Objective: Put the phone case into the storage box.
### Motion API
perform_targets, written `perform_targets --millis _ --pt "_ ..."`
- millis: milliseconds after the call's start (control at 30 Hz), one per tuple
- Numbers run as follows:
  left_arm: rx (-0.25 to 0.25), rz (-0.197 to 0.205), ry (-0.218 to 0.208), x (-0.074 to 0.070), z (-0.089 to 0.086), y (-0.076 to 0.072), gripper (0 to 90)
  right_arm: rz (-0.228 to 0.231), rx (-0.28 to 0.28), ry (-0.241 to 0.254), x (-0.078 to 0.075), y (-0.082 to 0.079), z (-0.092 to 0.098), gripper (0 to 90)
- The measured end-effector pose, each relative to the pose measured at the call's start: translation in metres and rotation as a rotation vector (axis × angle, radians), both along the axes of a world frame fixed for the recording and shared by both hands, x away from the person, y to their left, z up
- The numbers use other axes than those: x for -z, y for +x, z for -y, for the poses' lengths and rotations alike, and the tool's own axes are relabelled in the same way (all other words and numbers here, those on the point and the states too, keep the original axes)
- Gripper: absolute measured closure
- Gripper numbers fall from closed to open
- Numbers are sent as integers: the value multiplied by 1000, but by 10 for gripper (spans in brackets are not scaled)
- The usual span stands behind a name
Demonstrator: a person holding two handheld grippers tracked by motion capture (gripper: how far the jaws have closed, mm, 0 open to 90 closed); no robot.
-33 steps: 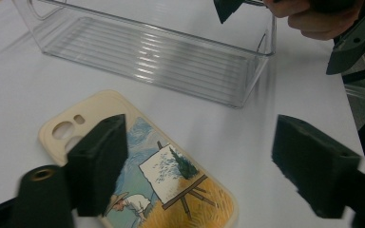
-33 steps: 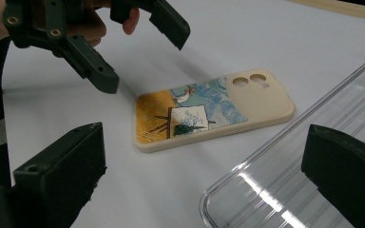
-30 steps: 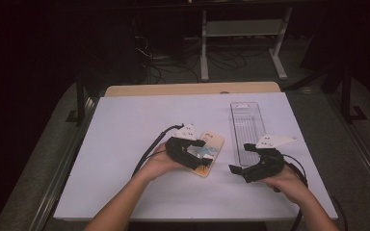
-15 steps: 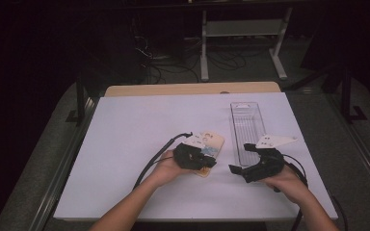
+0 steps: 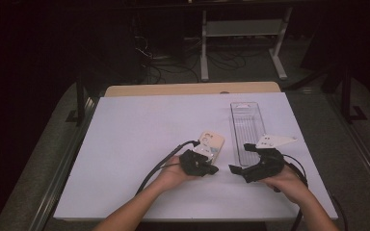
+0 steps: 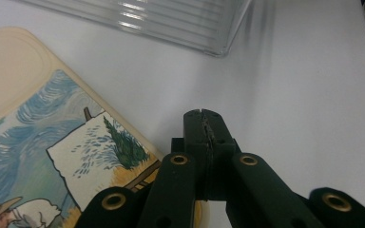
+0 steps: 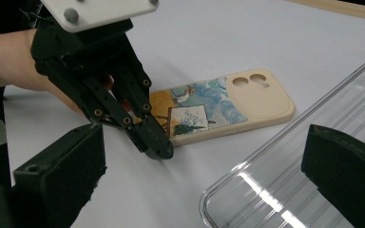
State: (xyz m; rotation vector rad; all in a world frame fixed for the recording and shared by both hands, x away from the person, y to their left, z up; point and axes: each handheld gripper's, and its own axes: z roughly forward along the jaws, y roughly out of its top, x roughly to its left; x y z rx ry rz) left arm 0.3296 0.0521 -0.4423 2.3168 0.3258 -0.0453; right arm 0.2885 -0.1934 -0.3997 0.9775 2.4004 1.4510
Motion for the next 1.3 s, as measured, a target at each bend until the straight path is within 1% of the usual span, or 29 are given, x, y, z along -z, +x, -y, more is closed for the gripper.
perform_targets --millis 100,133,233,367,433,467,500,533,567,633,667,700,767,867,933,1000,1033,1100,1167,1200,1233,1267,1300 --pt "-12 -5 7 2 0 -1 898 1 -1 -1 0 0 0 3" --pt "-12 2 20 2 0 -1 898 1 -1 -1 0 0 0 4" --pt "-18 -4 19 3 0 -2 898 1 -1 -1 0 0 0 4" --pt "-17 14 34 2 -2 -2 898 1 -1 -1 0 0 0 4" --pt "-22 24 38 2 -4 -2 898 1 -1 -1 0 0 0 4" --pt "-30 18 43 1 -6 -2 898 2 -1 0 0 0 0 4" --pt "-29 27 47 1 -8 -1 898 2 -1 -1 0 0 0 4" --pt "-28 29 59 0 -10 0 898 2 -1 0 0 0 0 4" --pt "-38 27 54 1 -12 0 898 2 -1 1 0 0 0 4" --pt "-40 37 71 0 -17 2 898 3 -1 1 0 1 0 4" --pt "-55 36 68 0 -19 3 898 2 0 2 0 1 1 4" --pt "-61 43 74 -1 -22 4 898 2 0 2 0 1 1 4" --pt "-81 39 72 0 -27 6 898 1 0 2 0 1 1 4" --pt "-95 48 83 0 -34 9 898 2 -1 2 0 1 1 4" --pt "-120 45 80 0 -37 10 898 2 -1 3 0 1 1 4" --pt "-125 49 90 0 -41 14 898 -6 2 4 0 0 1 5" --pt "-134 49 85 0 -42 14 898 -11 4 4 0 0 1 4" --pt "-148 49 80 1 -44 16 898 -6 2 4 0 1 1 5" --pt "-140 47 86 1 -46 18 898 5 -1 5 0 1 1 5" --pt "-145 52 84 1 -45 17 898 -6 1 6 0 1 1 5" --pt "-152 51 78 1 -44 16 898 -4 0 7 0 1 1 5" --pt "-150 54 80 1 -44 16 897 6 -3 5 0 1 1 5" --pt "-151 50 76 1 -45 16 897 4 -3 7 0 1 1 5"
